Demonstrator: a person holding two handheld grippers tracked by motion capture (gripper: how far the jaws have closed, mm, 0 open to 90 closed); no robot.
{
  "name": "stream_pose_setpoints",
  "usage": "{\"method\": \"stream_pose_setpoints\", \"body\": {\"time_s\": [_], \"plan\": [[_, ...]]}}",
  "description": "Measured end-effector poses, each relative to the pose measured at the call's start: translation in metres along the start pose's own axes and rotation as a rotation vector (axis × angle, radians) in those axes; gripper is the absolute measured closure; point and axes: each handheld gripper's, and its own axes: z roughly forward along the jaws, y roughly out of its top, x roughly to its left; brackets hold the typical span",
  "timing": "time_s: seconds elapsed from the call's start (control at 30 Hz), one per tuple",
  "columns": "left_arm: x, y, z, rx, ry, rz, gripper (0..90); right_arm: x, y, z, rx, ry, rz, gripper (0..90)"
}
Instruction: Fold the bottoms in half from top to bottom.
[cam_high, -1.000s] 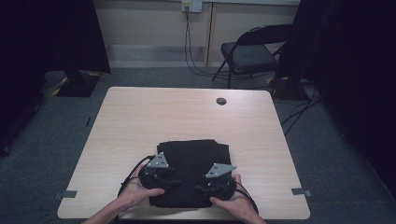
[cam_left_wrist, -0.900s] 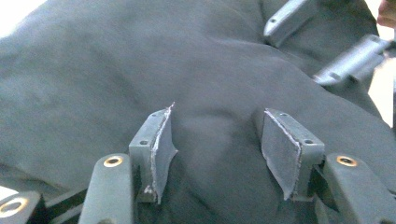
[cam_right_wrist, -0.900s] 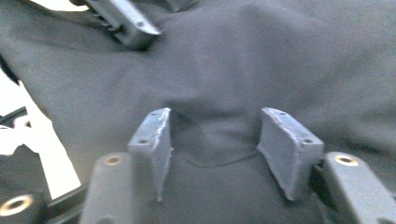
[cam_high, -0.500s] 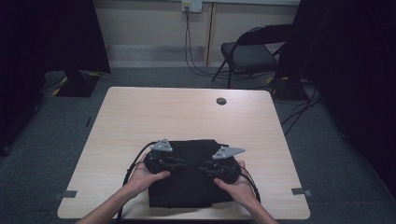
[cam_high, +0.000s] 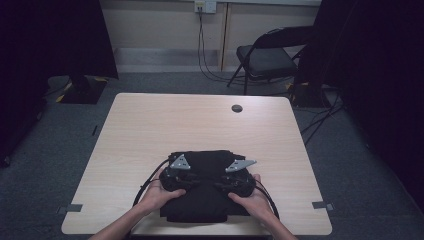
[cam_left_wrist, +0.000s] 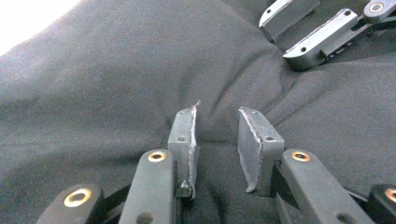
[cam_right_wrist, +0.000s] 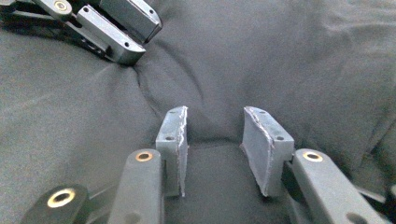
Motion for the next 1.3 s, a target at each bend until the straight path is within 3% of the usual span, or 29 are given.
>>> {"method": "stream_pose_setpoints", "body": {"time_s": [0.1,0.17,0.27,0.33,0.47,0.53,0.63,0.73,0.87,1.1,1.3], "plan": [[0.002,0.000,-0.003,0.002,-0.008,-0.019,65.5,-0.002,0.006,-0.005,-0.013,0.006,0.000,51.8],[0.003,0.003,-0.007,-0.007,-0.013,-0.026,62.9,-0.005,0.013,-0.013,-0.049,-0.010,0.019,48.2],[0.001,0.005,-0.015,-0.049,-0.003,-0.007,60.8,-0.013,0.025,-0.017,-0.082,-0.038,0.029,44.6],[-0.002,0.007,-0.023,-0.085,-0.037,0.001,63.5,-0.022,0.039,-0.015,-0.113,-0.025,0.038,41.9],[-0.007,0.005,-0.019,-0.040,-0.046,0.016,63.9,-0.031,0.065,0.002,-0.127,-0.010,0.023,33.5],[-0.006,0.002,-0.011,-0.009,-0.030,-0.008,63.8,-0.032,0.080,0.017,-0.110,-0.005,0.011,31.7],[0.000,-0.001,-0.001,-0.004,-0.033,-0.052,64.0,-0.032,0.094,0.038,-0.077,0.010,-0.001,27.7],[0.002,-0.002,0.000,-0.009,-0.024,-0.024,67.5,-0.035,0.100,0.056,-0.048,0.029,0.002,25.1],[0.003,-0.003,0.000,-0.010,-0.024,-0.022,68.5,-0.043,0.104,0.077,-0.003,0.049,0.005,21.8],[0.004,-0.002,0.000,-0.002,-0.024,-0.023,69.6,-0.053,0.100,0.090,0.054,0.085,0.014,20.5],[0.003,-0.002,0.000,-0.004,-0.024,-0.035,69.6,-0.054,0.097,0.088,0.068,0.124,0.006,23.9]]}}
